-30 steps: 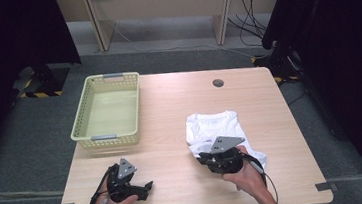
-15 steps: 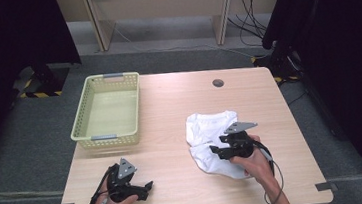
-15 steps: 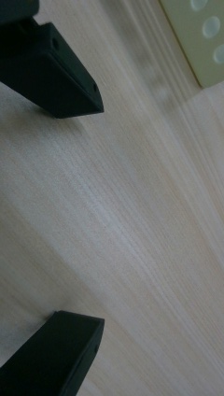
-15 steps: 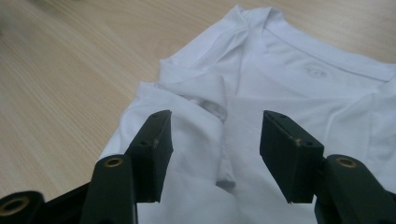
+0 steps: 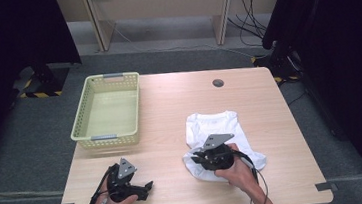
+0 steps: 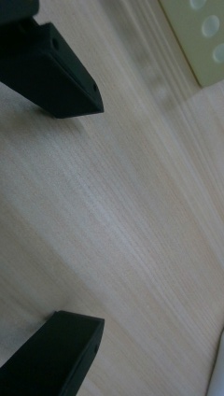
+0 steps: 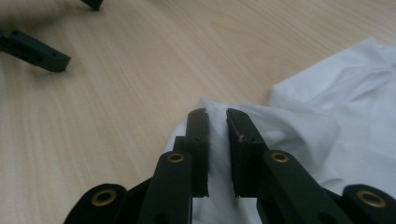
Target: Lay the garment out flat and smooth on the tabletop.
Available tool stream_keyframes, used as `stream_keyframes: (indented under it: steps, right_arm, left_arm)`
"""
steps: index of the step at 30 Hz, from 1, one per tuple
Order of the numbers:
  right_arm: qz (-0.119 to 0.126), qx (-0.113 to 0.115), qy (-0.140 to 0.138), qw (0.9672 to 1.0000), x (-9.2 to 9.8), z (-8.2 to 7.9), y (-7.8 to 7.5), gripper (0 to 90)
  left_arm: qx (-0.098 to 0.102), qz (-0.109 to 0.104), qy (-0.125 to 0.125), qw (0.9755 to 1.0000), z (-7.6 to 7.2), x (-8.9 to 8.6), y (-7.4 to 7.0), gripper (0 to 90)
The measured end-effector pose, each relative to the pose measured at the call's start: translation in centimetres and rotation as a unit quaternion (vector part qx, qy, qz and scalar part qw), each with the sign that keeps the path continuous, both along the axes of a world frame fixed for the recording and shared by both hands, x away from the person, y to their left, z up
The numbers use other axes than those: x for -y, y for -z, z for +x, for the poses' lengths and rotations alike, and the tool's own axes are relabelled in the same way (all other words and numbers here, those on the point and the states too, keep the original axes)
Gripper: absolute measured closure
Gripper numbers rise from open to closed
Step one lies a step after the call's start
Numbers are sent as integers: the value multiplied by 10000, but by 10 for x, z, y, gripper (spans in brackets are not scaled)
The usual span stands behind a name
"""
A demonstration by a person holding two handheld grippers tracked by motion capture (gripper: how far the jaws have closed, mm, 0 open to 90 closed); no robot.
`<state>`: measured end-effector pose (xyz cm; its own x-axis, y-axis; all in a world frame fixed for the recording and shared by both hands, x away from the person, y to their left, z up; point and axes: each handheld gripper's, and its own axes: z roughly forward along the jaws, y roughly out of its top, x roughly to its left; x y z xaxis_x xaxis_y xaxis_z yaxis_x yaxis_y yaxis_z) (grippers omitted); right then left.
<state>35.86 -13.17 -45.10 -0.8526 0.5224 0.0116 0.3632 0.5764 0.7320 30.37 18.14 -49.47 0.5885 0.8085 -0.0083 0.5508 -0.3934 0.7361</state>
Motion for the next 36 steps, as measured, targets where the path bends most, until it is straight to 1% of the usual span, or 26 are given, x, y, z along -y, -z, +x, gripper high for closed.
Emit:
stream_keyframes:
  steps: [3, 5, 6, 7, 8, 10, 11, 12, 13, 15, 17, 19, 22, 27, 29, 32, 33, 34, 35, 36]
  right_arm:
    - [2, -75, -182, 9998, -10, -7, 2, 724]
    - [75, -42, -225, 9997, -11, -10, -3, 688]
    - [94, -12, -198, 9998, -10, -11, -7, 643]
    - [120, 21, -110, 9999, -8, -12, -11, 591]
    - [169, 46, 0, 9998, -4, -12, -16, 572]
    - [303, 107, 219, 9992, 8, -8, -24, 551]
    - [343, 118, 329, 9988, 13, -6, -26, 536]
    - [387, 127, 497, 9979, 21, -4, -29, 527]
    - [390, 116, 605, 9973, 27, -1, -30, 520]
    - [368, 107, 815, 9959, 37, 5, -29, 512]
    - [294, 64, 973, 9948, 44, 10, -24, 510]
    - [201, 18, 1086, 9939, 48, 14, -19, 505]
    - [123, -73, 1195, 9927, 51, 20, -12, 502]
    - [-90, -270, 944, 9951, 44, 18, -3, 487]
    - [-238, -306, 773, 9963, 40, 16, 3, 541]
    - [-362, -392, 568, 9970, 32, 14, 15, 639]
    - [-270, -336, 510, 9978, 30, 12, 17, 714]
    - [-309, -261, 401, 9984, 27, 10, 16, 750]
    - [-414, -134, 326, 9985, 23, 7, 14, 781]
    - [-445, -19, 282, 9986, 20, 5, 11, 800]
  left_arm:
    - [0, -1, -1, 10000, 0, 0, 0, 0]
    - [0, -1, -1, 10000, 0, 0, 0, 0]
    - [1, 1, 1, 10000, 0, 0, 0, 0]
    - [0, -1, -1, 10000, 0, 0, 0, 0]
    - [0, -1, -1, 10000, 0, 0, 0, 0]
    - [0, 0, -1, 10000, 0, 0, 0, 0]
    - [1, -1, 0, 10000, 0, 0, 0, 0]
    - [0, -1, -1, 10000, 0, 0, 0, 0]
    - [0, -2, -1, 10000, 0, 0, 0, 0]
    - [1, 0, 0, 10000, 0, 0, 0, 0]
    - [0, 0, 0, 10000, 0, 0, 0, 0]
    - [-1, -2, -2, 10000, 0, 0, 0, 0]
    - [-1, -2, -2, 10000, 0, 0, 0, 0]
    - [-1, -2, -2, 10000, 0, 0, 0, 0]
    - [0, 0, -1, 10000, 0, 0, 0, 0]
    - [-1, -2, -2, 10000, 0, 0, 0, 0]
    - [0, 0, -2, 10000, 0, 0, 0, 0]
    - [0, 1, -1, 10000, 0, 0, 0, 0]
    - [1, 0, -2, 10000, 0, 0, 0, 0]
    - [0, 0, -1, 10000, 0, 0, 0, 0]
